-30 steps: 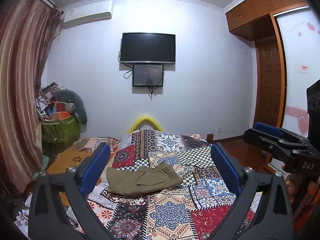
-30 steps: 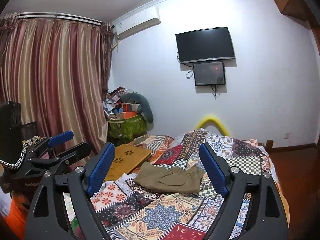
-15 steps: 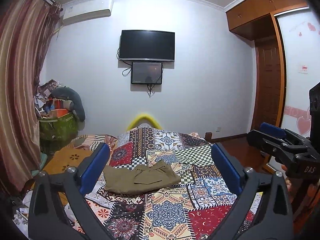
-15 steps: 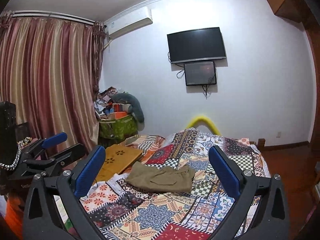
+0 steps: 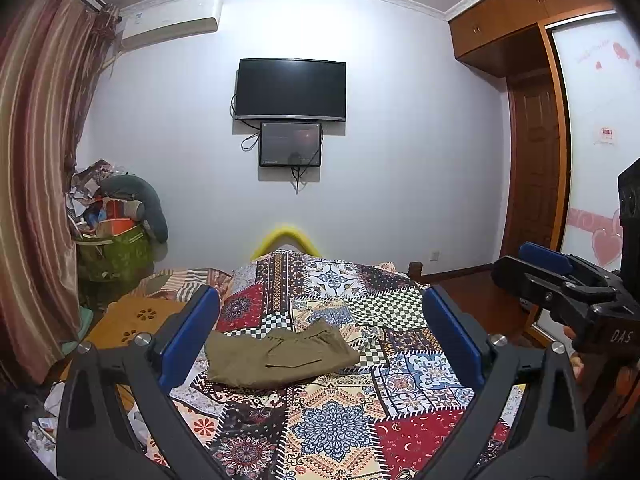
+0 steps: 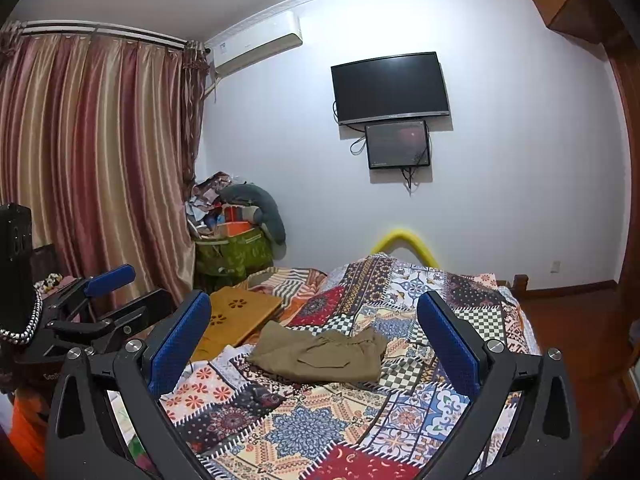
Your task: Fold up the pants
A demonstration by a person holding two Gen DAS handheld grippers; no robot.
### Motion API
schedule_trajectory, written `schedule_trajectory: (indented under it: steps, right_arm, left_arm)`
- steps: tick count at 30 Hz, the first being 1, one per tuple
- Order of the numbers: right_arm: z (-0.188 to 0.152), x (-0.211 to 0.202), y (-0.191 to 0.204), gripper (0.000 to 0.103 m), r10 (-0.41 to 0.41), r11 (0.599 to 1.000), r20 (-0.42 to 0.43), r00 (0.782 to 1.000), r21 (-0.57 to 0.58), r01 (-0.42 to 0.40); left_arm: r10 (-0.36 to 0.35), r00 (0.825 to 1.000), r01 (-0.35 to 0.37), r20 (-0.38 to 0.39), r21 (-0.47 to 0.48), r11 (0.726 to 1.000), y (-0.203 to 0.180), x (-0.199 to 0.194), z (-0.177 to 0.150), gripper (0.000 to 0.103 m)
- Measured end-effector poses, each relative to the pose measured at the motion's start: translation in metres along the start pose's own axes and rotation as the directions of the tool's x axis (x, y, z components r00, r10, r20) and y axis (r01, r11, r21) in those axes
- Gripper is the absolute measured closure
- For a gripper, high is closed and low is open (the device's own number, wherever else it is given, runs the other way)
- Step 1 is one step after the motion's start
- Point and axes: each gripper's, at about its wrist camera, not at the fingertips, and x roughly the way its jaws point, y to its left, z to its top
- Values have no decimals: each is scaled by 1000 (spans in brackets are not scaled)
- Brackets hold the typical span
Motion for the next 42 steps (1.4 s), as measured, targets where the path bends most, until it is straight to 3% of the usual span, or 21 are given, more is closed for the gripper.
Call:
schedule_trajectory:
  steps: [42]
  right_arm:
    - [-2,2,6,0,-3,1000,-15,1000,-10,2]
  left_arm:
    - [-20,1000,20,4,-8,1000,3,2,-2,0]
